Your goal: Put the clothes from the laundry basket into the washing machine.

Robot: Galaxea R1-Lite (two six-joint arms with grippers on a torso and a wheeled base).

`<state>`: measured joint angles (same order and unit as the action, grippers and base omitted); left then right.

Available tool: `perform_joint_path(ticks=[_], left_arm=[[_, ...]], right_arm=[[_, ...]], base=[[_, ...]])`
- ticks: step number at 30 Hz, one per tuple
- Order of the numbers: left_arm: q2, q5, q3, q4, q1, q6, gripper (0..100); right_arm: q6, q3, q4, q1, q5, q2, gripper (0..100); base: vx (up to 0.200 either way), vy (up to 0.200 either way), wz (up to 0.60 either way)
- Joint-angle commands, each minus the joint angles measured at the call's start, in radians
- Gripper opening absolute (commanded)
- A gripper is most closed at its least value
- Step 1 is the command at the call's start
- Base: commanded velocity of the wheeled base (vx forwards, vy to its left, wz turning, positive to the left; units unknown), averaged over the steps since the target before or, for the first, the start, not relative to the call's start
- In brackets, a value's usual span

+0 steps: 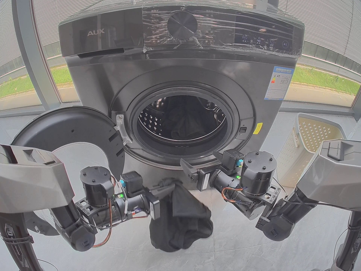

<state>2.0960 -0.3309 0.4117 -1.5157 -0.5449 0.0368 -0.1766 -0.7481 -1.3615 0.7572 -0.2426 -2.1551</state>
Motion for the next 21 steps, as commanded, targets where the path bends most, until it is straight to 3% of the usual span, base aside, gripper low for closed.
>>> perform_joint_path(ticks=[1, 4, 9, 14, 21], left_arm=[[-0.031, 0.078, 0.108, 0.0, 0.052, 0.051, 0], [-0.033, 0.108, 0.144, -0.001, 0.057, 0.075, 0], [-0.033, 0.113, 0.162, -0.001, 0.059, 0.078, 0], [-0.034, 0.15, 0.191, -0.001, 0.065, 0.084, 0], [-0.053, 0.151, 0.205, -0.003, 0.065, 0.104, 0]], right_arm=[[0.003, 0.027, 0.012, -0.033, 0.0, -0.019, 100], [0.016, 0.061, 0.022, -0.045, -0.001, -0.017, 100], [0.02, 0.093, 0.025, -0.056, -0.001, -0.019, 100], [0.02, 0.11, 0.027, -0.061, -0.001, -0.028, 100], [0.019, 0.131, 0.027, -0.061, -0.003, -0.058, 100]], base=[[0.0, 0.0, 0.0], [0.0, 0.0, 0.0], [0.0, 0.0, 0.0], [0.0, 0.0, 0.0], [0.0, 0.0, 0.0]])
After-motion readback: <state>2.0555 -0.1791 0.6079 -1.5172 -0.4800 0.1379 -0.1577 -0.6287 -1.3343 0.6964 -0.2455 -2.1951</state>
